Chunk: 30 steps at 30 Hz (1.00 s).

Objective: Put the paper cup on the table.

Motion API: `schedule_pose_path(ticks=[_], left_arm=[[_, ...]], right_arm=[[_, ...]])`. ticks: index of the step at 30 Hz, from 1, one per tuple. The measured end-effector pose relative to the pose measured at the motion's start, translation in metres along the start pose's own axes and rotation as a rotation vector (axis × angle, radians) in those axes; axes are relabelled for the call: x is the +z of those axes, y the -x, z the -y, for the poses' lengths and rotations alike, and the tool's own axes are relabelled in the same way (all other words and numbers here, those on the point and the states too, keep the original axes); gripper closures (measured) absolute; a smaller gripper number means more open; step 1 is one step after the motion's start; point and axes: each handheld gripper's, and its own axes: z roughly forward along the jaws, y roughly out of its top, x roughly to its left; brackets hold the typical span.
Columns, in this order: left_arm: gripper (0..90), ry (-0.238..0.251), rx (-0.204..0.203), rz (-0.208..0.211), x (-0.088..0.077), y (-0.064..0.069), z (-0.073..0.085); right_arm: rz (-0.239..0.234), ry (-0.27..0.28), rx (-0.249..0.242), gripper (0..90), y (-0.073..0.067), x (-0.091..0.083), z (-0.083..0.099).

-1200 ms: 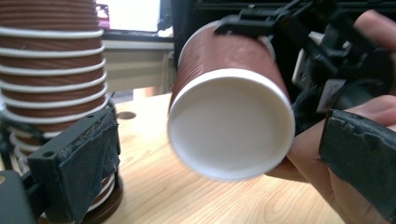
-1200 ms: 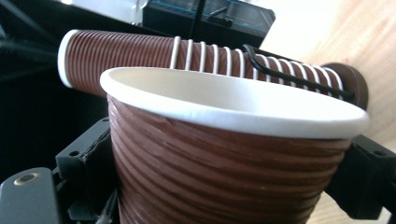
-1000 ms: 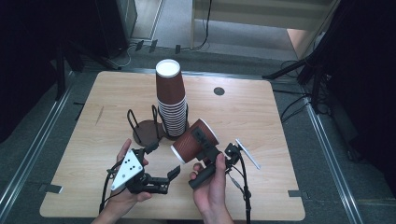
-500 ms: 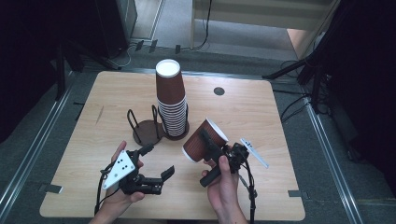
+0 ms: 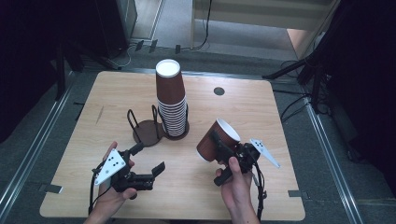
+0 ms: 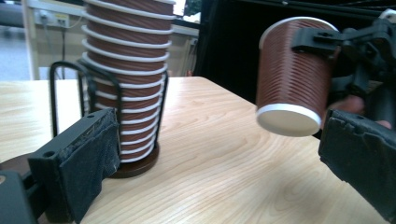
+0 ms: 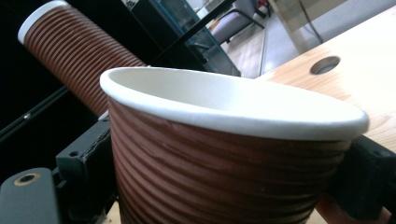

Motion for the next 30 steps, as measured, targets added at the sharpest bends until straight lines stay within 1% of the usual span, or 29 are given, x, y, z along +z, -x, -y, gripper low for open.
schedule_pose_path(ticks=[2, 4, 6, 9, 12, 15, 18, 20, 22, 24, 26, 30], left_arm=[[0.0, 0.001, -0.005, -0.012, -0.001, -0.003, 0.001], [0.0, -0.002, -0.01, -0.025, -0.003, -0.007, 0.002], [0.0, -0.004, -0.01, -0.033, -0.004, -0.009, 0.002], [0.0, -0.004, -0.012, -0.049, -0.005, -0.014, 0.003], [0.0, -0.006, -0.015, -0.07, -0.007, -0.02, 0.005], [0.0, -0.007, -0.025, -0.099, -0.01, -0.028, 0.008], [0.0, -0.01, -0.025, -0.131, -0.015, -0.033, 0.01], [0.0, -0.016, -0.016, -0.144, -0.017, -0.035, 0.012], [0.0, -0.022, -0.006, -0.156, -0.021, -0.039, 0.014], [0.0, -0.027, 0.008, -0.184, -0.026, -0.045, 0.017], [0.0, -0.036, 0.011, -0.21, -0.029, -0.05, 0.02], [0.0, -0.053, 0.001, -0.263, -0.041, -0.063, 0.026]], right_arm=[[0.003, 0.015, -0.009, 10.2, 0.002, -0.001, -0.002], [-0.002, 0.041, -0.02, 10.2, 0.004, -0.003, -0.003], [0.013, 0.072, -0.065, 10.2, 0.006, -0.003, -0.005], [0.032, 0.102, -0.125, 10.2, 0.01, -0.004, -0.007], [0.042, 0.12, -0.157, 10.2, 0.014, -0.004, -0.009], [0.071, 0.123, -0.197, 10.2, 0.017, -0.003, -0.01], [0.088, 0.13, -0.228, 10.2, 0.021, -0.002, -0.009], [0.097, 0.129, -0.241, 10.2, 0.023, -0.001, -0.009], [0.119, 0.132, -0.263, 10.2, 0.025, -0.001, -0.007], [0.13, 0.132, -0.28, 10.1, 0.028, 0.0, -0.006], [0.148, 0.131, -0.299, 10.2, 0.03, 0.002, -0.004], [0.172, 0.135, -0.325, 10.1, 0.035, 0.003, -0.002]])
